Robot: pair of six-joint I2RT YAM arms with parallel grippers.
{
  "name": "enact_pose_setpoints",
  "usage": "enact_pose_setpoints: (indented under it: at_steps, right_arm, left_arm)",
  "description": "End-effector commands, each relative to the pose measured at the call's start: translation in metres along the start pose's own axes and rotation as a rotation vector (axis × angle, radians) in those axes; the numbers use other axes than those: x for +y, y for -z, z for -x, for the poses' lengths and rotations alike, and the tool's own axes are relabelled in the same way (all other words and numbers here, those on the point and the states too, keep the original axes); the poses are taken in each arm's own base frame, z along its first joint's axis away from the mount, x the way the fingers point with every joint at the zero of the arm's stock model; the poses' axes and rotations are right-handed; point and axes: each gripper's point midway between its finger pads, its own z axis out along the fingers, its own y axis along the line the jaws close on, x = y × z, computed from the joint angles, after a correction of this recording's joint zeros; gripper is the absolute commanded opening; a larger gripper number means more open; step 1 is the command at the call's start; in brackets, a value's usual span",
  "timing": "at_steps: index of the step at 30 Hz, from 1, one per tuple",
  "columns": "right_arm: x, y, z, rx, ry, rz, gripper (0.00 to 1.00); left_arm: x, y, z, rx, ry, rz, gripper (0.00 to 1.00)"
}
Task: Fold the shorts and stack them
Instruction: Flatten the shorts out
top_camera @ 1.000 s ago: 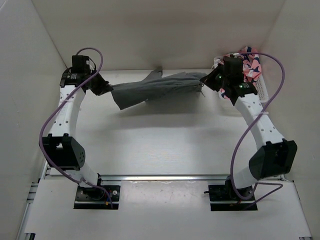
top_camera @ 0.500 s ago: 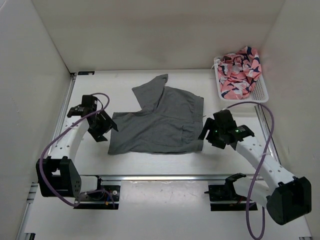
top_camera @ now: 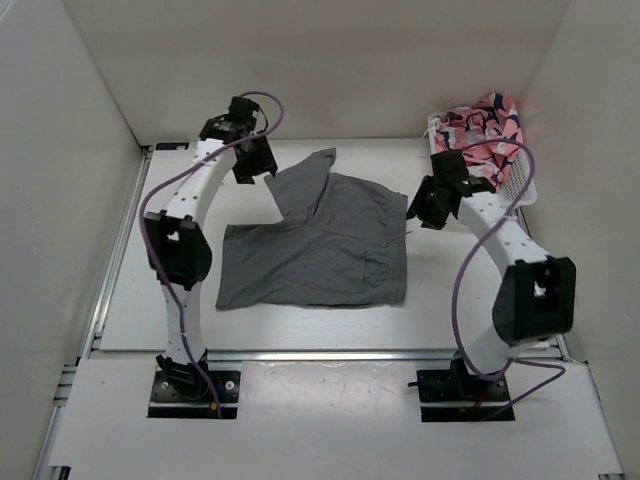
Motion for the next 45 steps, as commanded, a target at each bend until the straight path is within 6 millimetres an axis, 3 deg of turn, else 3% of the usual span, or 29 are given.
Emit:
enact_pose_setpoints:
  at_steps: [1, 2, 4, 5, 6, 8, 10, 12, 18, 21, 25, 27, 29, 31, 32, 34, 37, 38, 40, 41, 42, 44, 45]
  right_arm:
    - [0.019, -0.016, 0.037, -0.040, 0.052, 0.010, 0.49]
    - [0.018, -0.022, 0.046, -0.046, 0.053, -0.003, 0.48]
    - [0.017, -0.050, 0.047, -0.005, 0.055, -0.041, 0.49]
    - [0.028, -0.052, 0.062, -0.025, 0.054, -0.028, 0.52]
    - [0.024, -0.073, 0.057, 0.015, 0.055, -0.054, 0.58]
    - [0.033, -0.083, 0.070, 0.011, 0.055, -0.051, 0.62]
    - [0.033, -0.107, 0.066, 0.040, 0.064, -0.080, 0.69]
    - [0.038, -0.121, 0.072, 0.043, 0.074, -0.082, 0.69]
    - [0.037, -0.153, 0.080, 0.057, 0.085, -0.121, 0.70]
    - [0.032, -0.168, 0.073, 0.081, 0.087, -0.136, 0.67]
    - [0.032, -0.172, 0.072, 0.085, 0.087, -0.139, 0.57]
    - [0.030, -0.176, 0.069, 0.093, 0.087, -0.144, 0.44]
    - [0.030, -0.172, 0.073, 0.080, 0.088, -0.148, 0.35]
    - [0.032, -0.168, 0.076, 0.071, 0.087, -0.142, 0.25]
    - [0.031, -0.168, 0.077, 0.066, 0.088, -0.150, 0.22]
    - [0.032, -0.164, 0.081, 0.052, 0.088, -0.152, 0.12]
    - [0.031, -0.164, 0.081, 0.046, 0.079, -0.160, 0.01]
    - [0.031, -0.164, 0.081, 0.046, 0.079, -0.160, 0.00]
    - [0.032, -0.160, 0.084, 0.038, 0.079, -0.155, 0.00]
    - [0.030, -0.162, 0.081, 0.046, 0.079, -0.160, 0.00]
    - [0.031, -0.162, 0.081, 0.045, 0.070, -0.160, 0.00]
    - [0.032, -0.158, 0.083, 0.038, 0.069, -0.155, 0.00]
    - [0.030, -0.159, 0.080, 0.045, 0.070, -0.160, 0.00]
  left_arm:
    - [-0.003, -0.017, 0.008, 0.014, -0.072, 0.070, 0.67]
    - [-0.003, -0.044, 0.003, 0.048, -0.075, 0.081, 0.69]
    - [-0.017, -0.051, 0.015, 0.018, -0.090, 0.056, 0.72]
    - [-0.016, -0.070, 0.011, 0.035, -0.092, 0.066, 0.73]
    - [-0.020, -0.074, 0.017, 0.015, -0.090, 0.054, 0.73]
    - [-0.027, -0.089, 0.021, -0.004, -0.087, 0.028, 0.75]
    - [-0.029, -0.107, 0.020, -0.002, -0.096, 0.019, 0.77]
    - [-0.028, -0.126, 0.016, 0.007, -0.097, 0.024, 0.78]
    - [-0.040, -0.155, 0.020, -0.019, -0.083, -0.027, 0.81]
    - [-0.042, -0.168, 0.018, -0.016, -0.069, -0.038, 0.82]
    - [-0.035, -0.184, 0.014, 0.017, -0.045, -0.057, 0.81]
    - [-0.026, -0.186, 0.014, 0.037, -0.028, -0.063, 0.76]
    - [-0.015, -0.192, 0.011, 0.056, -0.017, -0.044, 0.54]
    - [-0.011, -0.192, 0.014, 0.058, -0.007, -0.047, 0.32]
    - [-0.006, -0.189, 0.018, 0.052, 0.002, -0.044, 0.10]
    - [0.009, -0.183, 0.025, 0.047, 0.030, -0.017, 0.10]
    - [0.028, -0.156, 0.043, -0.005, 0.059, 0.040, 0.10]
    - [0.035, -0.135, 0.059, -0.052, 0.070, 0.063, 0.10]
    - [0.053, -0.127, 0.055, -0.050, 0.079, 0.120, 0.10]
    - [0.051, -0.109, 0.061, -0.075, 0.080, 0.117, 0.10]
    - [0.067, -0.110, 0.051, -0.045, 0.089, 0.152, 0.10]
    - [0.082, -0.102, 0.046, -0.044, 0.096, 0.196, 0.10]
    - [0.090, -0.098, 0.035, -0.024, 0.094, 0.223, 0.10]
